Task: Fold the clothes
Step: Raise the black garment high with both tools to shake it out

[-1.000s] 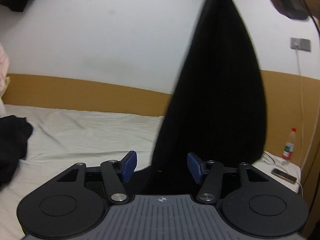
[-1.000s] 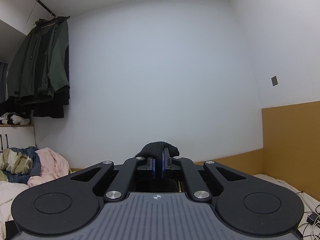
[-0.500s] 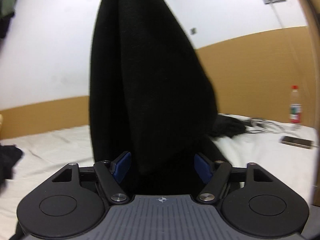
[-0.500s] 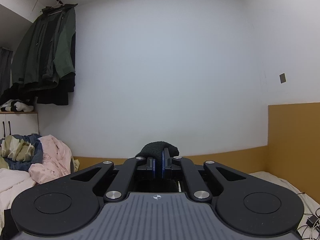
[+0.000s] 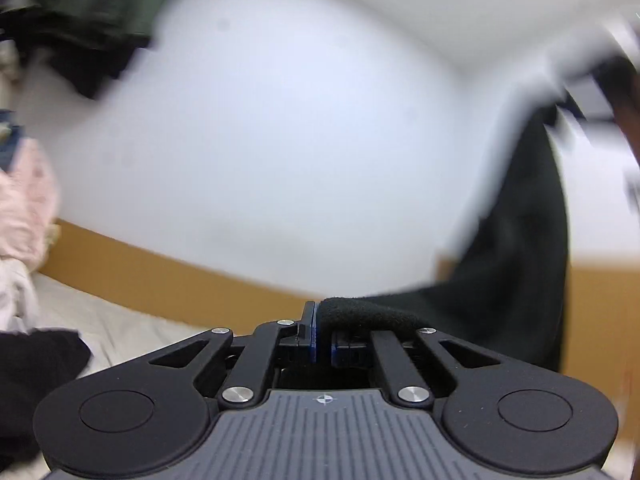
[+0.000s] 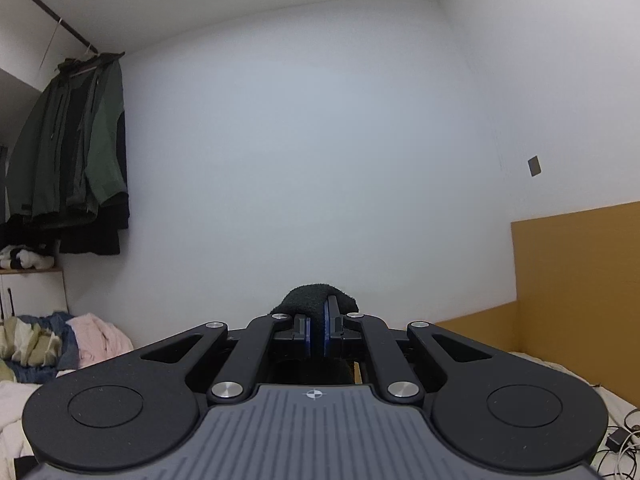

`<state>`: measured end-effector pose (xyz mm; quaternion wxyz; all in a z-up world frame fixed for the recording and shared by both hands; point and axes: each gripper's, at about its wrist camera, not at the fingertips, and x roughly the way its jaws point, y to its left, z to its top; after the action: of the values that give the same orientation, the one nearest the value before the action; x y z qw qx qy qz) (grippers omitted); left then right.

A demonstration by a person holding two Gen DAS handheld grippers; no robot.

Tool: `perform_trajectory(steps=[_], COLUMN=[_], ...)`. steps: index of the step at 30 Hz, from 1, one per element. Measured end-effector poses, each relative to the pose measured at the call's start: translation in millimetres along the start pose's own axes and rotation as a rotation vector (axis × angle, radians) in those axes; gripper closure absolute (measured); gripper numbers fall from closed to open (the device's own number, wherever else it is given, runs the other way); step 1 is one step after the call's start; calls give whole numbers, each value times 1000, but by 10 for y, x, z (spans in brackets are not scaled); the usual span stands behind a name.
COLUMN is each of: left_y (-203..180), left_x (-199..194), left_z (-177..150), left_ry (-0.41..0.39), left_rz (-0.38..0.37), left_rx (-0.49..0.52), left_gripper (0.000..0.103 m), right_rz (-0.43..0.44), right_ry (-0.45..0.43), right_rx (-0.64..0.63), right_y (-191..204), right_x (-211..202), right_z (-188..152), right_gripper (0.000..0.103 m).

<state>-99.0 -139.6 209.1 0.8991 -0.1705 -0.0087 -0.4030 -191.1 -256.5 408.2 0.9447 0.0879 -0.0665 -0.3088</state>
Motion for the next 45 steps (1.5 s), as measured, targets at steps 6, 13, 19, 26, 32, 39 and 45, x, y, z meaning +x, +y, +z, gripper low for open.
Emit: perform_trajectory(steps=[6,13,19,26,32,39,45], left_y=[47,-360,-629,-744,-730,-197,233], left_x=[-546,-1434,-2217,-2765,-2629,-1465,-165], left_z=[1369,2880,3737,4255,4287,3638,2623], left_ry=[-248,-438,-499,-512,-469,-224,44], left_rz=[20,-61,-91,-108,-80,49,196], left_rx=[18,30,90,95,114,33,132], left_gripper=[98,98,98,98,97,97,96], right_rz=[83,152,114,153,57,14,24], right_ry=[-141,-297,-320,-473,-462,-191,34], right_rx=[-23,-17,-158,-246,-366,-425,-279], right_y=[-26,59,251,499,680,424,-182], right_x=[-542,-1322,-1698,-2159,-2006,-777,796], right_z=[331,999,1432,1820,2061,1582,561], right_gripper=[96,96,96,96,96,96,96])
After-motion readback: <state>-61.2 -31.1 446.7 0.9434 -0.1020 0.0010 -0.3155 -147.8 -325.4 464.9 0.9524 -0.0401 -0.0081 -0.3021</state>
